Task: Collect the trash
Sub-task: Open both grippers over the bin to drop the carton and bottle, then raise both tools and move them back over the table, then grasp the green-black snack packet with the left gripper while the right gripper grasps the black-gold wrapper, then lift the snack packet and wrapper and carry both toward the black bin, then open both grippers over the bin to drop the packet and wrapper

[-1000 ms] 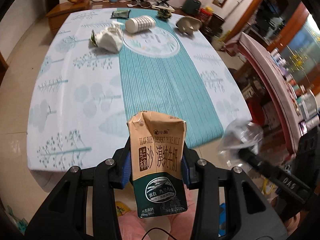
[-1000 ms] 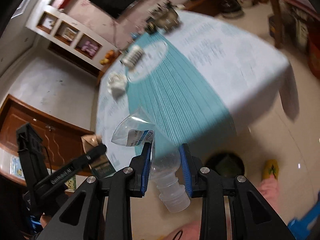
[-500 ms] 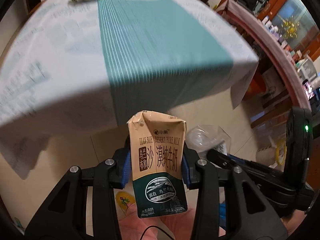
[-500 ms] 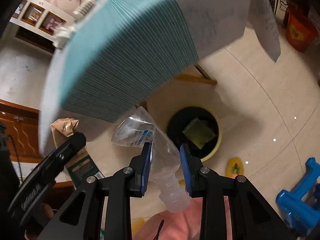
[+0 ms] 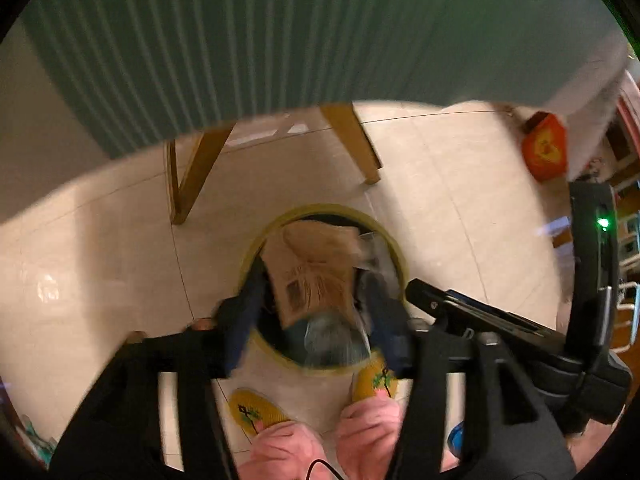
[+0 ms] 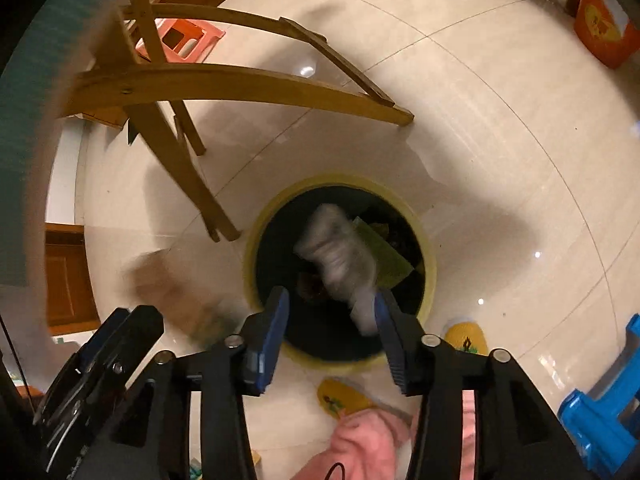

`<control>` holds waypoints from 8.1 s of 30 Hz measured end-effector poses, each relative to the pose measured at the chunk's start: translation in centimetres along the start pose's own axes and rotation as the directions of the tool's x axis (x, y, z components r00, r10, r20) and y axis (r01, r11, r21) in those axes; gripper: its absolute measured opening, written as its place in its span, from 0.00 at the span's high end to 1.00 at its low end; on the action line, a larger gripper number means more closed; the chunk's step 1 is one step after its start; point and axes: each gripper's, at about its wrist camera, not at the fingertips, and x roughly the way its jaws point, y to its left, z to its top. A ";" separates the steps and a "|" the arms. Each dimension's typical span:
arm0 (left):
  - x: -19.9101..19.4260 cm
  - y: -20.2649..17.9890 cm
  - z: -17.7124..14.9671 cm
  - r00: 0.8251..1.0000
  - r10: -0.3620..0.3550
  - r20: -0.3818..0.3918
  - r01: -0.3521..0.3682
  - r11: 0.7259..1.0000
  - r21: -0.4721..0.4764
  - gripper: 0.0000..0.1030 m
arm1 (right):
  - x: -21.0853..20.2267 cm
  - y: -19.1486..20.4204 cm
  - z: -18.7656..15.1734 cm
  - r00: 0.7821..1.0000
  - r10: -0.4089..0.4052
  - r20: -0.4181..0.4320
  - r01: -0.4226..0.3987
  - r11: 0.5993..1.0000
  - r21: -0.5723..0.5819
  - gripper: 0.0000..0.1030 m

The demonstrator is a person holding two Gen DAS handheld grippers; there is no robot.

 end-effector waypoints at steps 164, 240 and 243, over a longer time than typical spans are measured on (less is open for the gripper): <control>-29.1 7.9 51.5 0.981 0.023 0.191 0.076 0.866 -0.495 0.92 | -38.0 35.5 48.2 0.893 0.448 0.031 -0.411 0.842 -0.349 0.67; -1.3 -1.0 -2.4 0.997 0.050 -0.053 -0.056 0.993 -0.108 0.88 | -5.6 1.4 0.8 0.990 0.142 -0.007 -0.139 0.955 -0.261 0.57; 0.0 -1.0 -2.3 0.997 0.060 -0.057 -0.066 0.992 -0.109 0.70 | -4.5 1.3 1.7 0.989 0.144 -0.021 -0.144 0.955 -0.259 0.42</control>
